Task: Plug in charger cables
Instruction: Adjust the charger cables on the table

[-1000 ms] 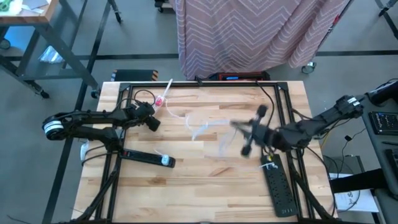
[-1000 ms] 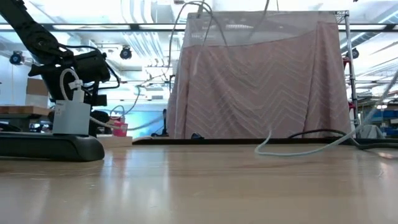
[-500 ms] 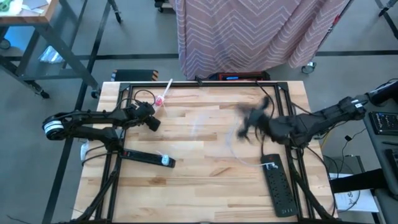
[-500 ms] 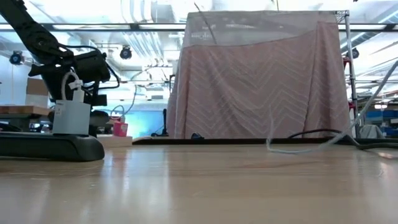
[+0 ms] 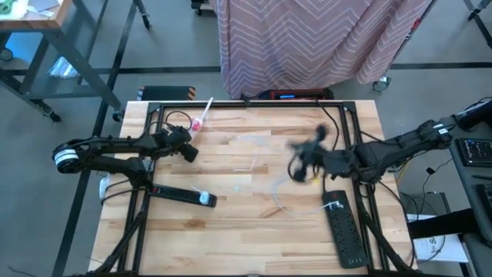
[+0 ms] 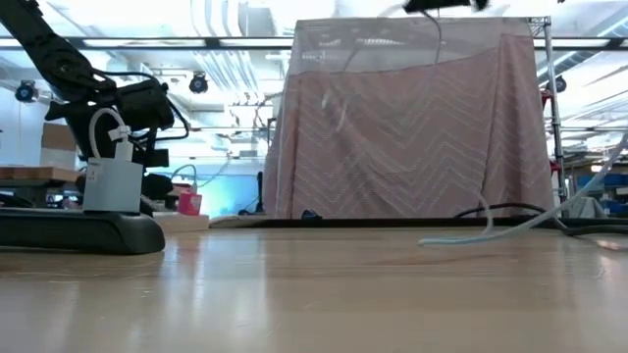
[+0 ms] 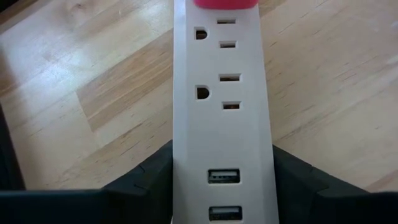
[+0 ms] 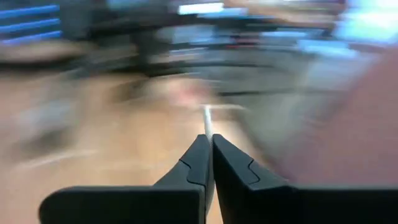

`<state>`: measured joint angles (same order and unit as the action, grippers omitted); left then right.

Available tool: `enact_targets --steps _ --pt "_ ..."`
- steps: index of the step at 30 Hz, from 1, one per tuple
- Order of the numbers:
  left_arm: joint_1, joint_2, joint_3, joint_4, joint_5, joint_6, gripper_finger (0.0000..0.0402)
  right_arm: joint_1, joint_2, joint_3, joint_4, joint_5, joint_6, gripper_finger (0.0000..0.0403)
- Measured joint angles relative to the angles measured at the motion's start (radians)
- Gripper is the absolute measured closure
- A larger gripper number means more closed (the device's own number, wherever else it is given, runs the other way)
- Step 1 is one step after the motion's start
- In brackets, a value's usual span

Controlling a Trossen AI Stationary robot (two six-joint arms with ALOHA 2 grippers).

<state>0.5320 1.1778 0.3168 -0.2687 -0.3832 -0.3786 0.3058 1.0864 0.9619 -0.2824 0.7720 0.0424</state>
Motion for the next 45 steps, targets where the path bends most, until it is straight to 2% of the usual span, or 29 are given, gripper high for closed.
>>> enact_targets --steps 1,2,3,4,8,10,11,12,13,17,23,25,31,39,40,43,45 --pt "0.000 0.000 0.000 0.000 0.000 0.000 0.0220 -0.002 0.001 0.000 -0.002 -0.160 -0.035 0.0403" --pt "0.000 0.000 0.000 0.001 0.000 0.000 0.0216 -0.004 0.003 -0.001 -0.004 -0.251 -0.044 0.0403" --pt "0.000 0.000 0.000 0.002 0.000 0.000 0.0212 -0.005 0.004 -0.001 -0.004 -0.245 -0.030 0.0403" --pt "0.000 0.000 0.000 0.002 0.000 0.001 0.0209 -0.005 0.003 -0.001 -0.015 -0.161 0.000 0.0403" --pt "0.000 0.000 0.000 0.001 0.000 0.001 0.0215 -0.007 -0.015 0.013 -0.240 0.401 0.196 0.0403" --pt "0.000 0.000 0.000 0.000 0.000 0.000 0.0222 -0.007 -0.017 0.023 -0.374 0.570 0.368 0.0403" --pt "0.000 0.000 0.000 0.000 0.000 0.000 0.0224 -0.008 -0.017 0.029 -0.414 0.586 0.441 0.0403" --pt "0.000 0.000 0.000 0.000 0.000 0.000 0.0224 -0.011 -0.017 0.034 -0.419 0.549 0.469 0.0403" --pt "0.000 0.000 0.000 0.000 0.000 0.000 0.0223 -0.013 -0.018 0.035 -0.406 0.469 0.454 0.0403" --pt "0.000 0.000 0.000 0.003 0.000 0.000 0.0209 -0.018 -0.010 0.034 -0.325 0.166 0.297 0.0403" --pt "0.000 0.000 0.000 0.007 0.000 0.000 0.0220 -0.020 0.004 0.034 -0.247 -0.047 0.213 0.0403" --pt "0.000 0.000 0.000 0.009 0.000 0.000 0.0223 -0.018 0.029 0.034 -0.226 -0.095 0.189 0.0403" --pt "0.000 0.000 0.000 0.014 0.000 -0.001 0.0209 -0.028 0.168 0.033 -0.106 -0.099 0.182 0.0403" --pt "0.000 0.000 0.000 0.015 0.000 0.000 0.0223 -0.083 0.475 0.032 0.323 -0.116 0.181 0.0397" --pt "0.000 0.000 0.000 0.015 0.000 0.000 0.0221 -0.092 0.508 0.032 0.394 -0.148 0.171 0.0391" --pt "0.000 0.000 0.000 0.016 0.000 -0.001 0.0210 -0.118 0.594 0.036 0.606 -0.347 0.166 0.0362" --pt "0.000 0.000 0.000 0.016 0.000 -0.001 0.0209 -0.135 0.641 0.072 0.619 -0.431 0.200 0.0336"
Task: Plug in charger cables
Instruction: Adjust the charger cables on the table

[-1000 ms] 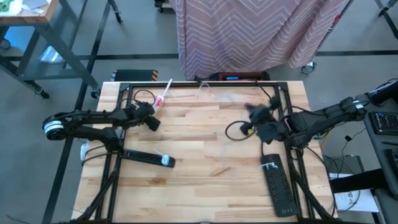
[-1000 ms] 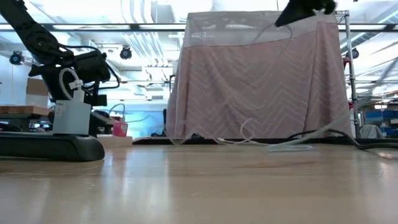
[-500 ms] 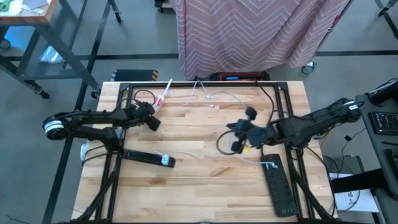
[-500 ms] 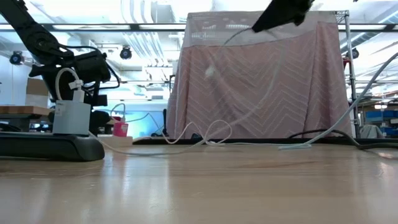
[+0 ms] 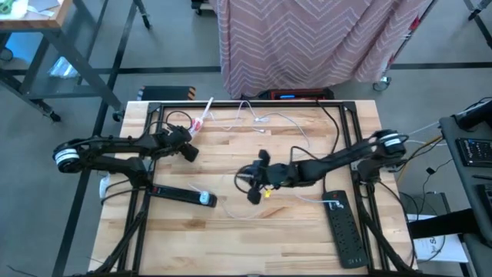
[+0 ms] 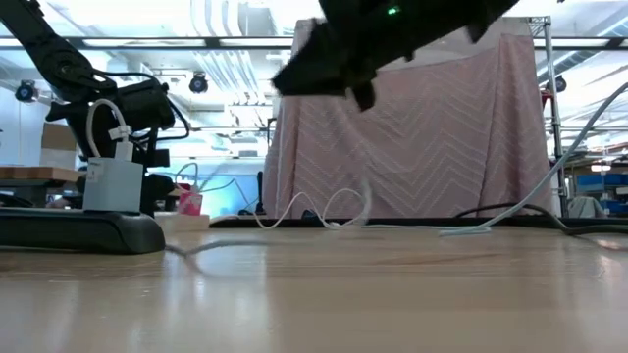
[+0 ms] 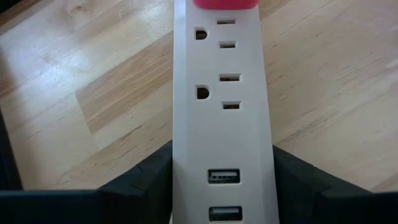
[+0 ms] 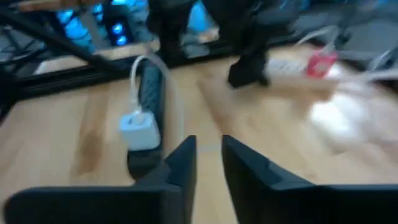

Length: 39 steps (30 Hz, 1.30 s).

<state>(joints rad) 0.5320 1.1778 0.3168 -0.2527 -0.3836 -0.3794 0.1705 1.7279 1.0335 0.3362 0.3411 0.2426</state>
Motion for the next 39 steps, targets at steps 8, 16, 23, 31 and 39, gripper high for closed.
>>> enact_targets --steps 8,16,23,31,39 --pt "0.000 0.000 0.000 -0.001 0.000 0.000 0.0221 -0.073 -0.071 0.070 -0.462 0.170 0.065 0.0229" --pt "0.000 0.000 -0.001 0.000 0.000 0.003 0.0216 -0.344 -0.212 -0.046 -0.711 0.202 0.163 0.0235" --pt "0.000 0.000 -0.001 0.000 0.000 0.002 0.0212 -0.519 -0.246 -0.168 -0.880 0.050 0.344 0.0255" --pt "0.000 -0.001 -0.002 0.008 0.000 0.008 0.0218 -0.595 -0.234 -0.277 -0.903 0.002 0.430 0.0289" --pt "0.000 -0.001 -0.002 0.014 0.000 0.009 0.0202 -0.602 -0.241 -0.392 -0.848 0.016 0.498 0.0323"
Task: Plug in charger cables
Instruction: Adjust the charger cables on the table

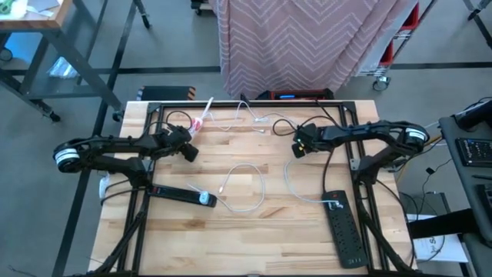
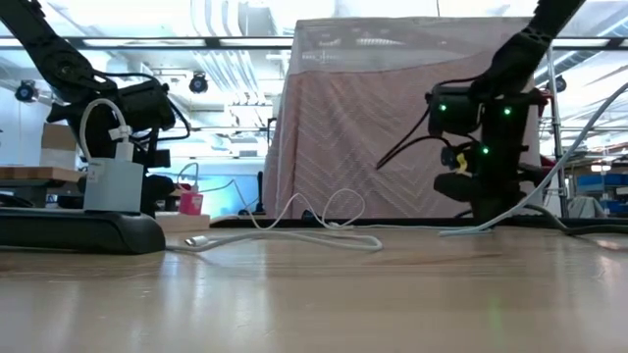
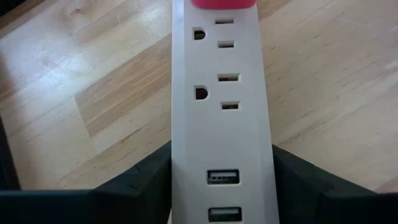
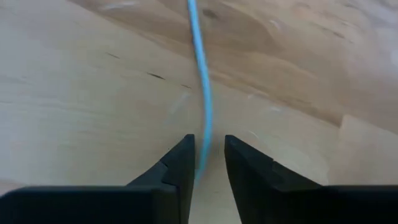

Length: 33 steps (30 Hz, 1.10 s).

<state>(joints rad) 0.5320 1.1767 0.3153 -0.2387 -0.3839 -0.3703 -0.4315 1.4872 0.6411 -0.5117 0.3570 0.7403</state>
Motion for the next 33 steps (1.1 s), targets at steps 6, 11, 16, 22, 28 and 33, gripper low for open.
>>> enact_targets --steps 6,11,16,22,28,33 --pt "0.000 0.000 0.000 0.005 -0.002 -0.001 0.0216 0.001 -0.012 -0.056 0.129 -0.034 -0.082 0.0373" --pt "0.000 0.000 0.000 0.009 -0.002 -0.002 0.0220 0.048 -0.103 -0.064 0.144 -0.054 -0.151 0.0397" --pt "0.002 0.000 0.000 0.013 -0.002 0.000 0.0199 0.158 -0.304 -0.061 0.206 -0.044 -0.173 0.0401" --pt "0.003 0.000 0.000 0.025 -0.002 -0.002 0.0219 0.303 -0.534 -0.061 0.384 0.039 -0.261 0.0402" --pt "0.007 0.000 0.000 0.043 -0.002 -0.005 0.0208 0.386 -0.665 -0.060 0.626 0.220 -0.473 0.0402" --pt "0.007 0.000 0.000 0.041 -0.002 -0.004 0.0201 0.444 -0.713 -0.059 0.798 -0.054 -0.627 0.0403"
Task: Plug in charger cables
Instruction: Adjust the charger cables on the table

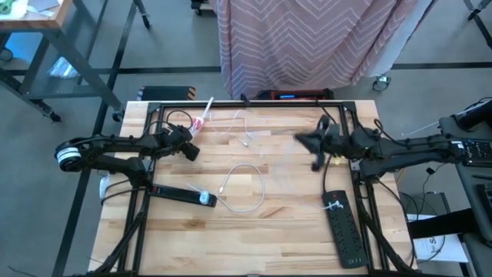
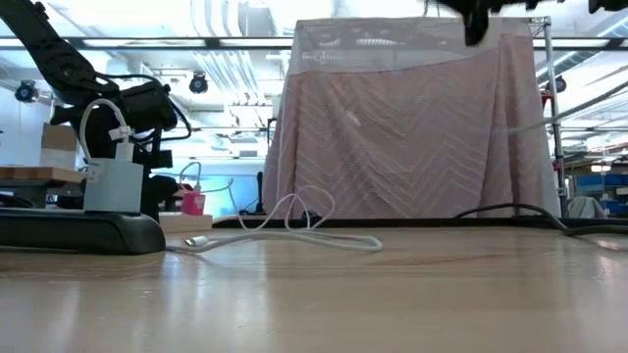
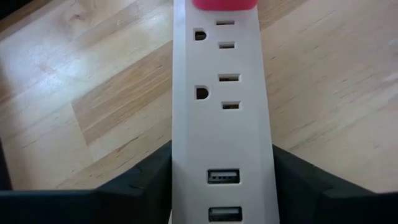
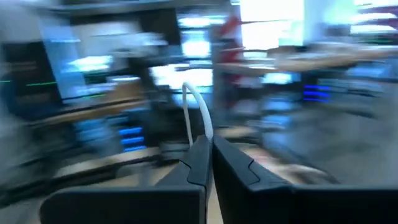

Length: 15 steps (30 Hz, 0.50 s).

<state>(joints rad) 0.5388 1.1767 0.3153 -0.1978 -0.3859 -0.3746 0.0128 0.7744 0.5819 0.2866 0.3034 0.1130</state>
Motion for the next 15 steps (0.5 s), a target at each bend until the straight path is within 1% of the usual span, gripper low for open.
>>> enact_targets --steps 2,3,6,7,10,11,12,13,15 --pt "0.000 0.000 0.000 0.000 0.000 0.003 0.0209 0.015 -0.011 0.000 0.006 -0.182 -0.004 0.0403" --pt "0.000 0.000 0.000 -0.001 0.000 0.003 0.0214 0.021 -0.016 0.000 -0.011 -0.256 0.008 0.0403" --pt "0.000 0.000 0.000 -0.002 0.000 0.004 0.0223 0.036 -0.033 0.000 -0.094 -0.421 0.076 0.0403" --pt "0.000 0.000 0.000 -0.003 0.000 0.004 0.0223 0.041 -0.039 0.000 -0.122 -0.482 0.102 0.0403" --pt "0.000 0.000 0.000 -0.003 0.002 0.004 0.0213 0.053 -0.048 0.000 -0.177 -0.742 0.226 0.0403" --pt "0.000 0.000 0.000 -0.003 0.002 0.005 0.0208 0.057 -0.047 0.000 -0.190 -0.811 0.283 0.0403" --pt "0.000 0.000 0.000 -0.004 0.002 0.007 0.0204 0.059 -0.047 0.000 -0.214 -0.855 0.356 0.0403" --pt "0.000 0.000 0.000 -0.004 0.003 0.007 0.0202 0.062 -0.048 0.000 -0.254 -0.876 0.427 0.0403" --pt "0.000 0.000 0.000 -0.004 0.003 0.006 0.0203 0.064 -0.048 0.000 -0.380 -0.879 0.551 0.0403"
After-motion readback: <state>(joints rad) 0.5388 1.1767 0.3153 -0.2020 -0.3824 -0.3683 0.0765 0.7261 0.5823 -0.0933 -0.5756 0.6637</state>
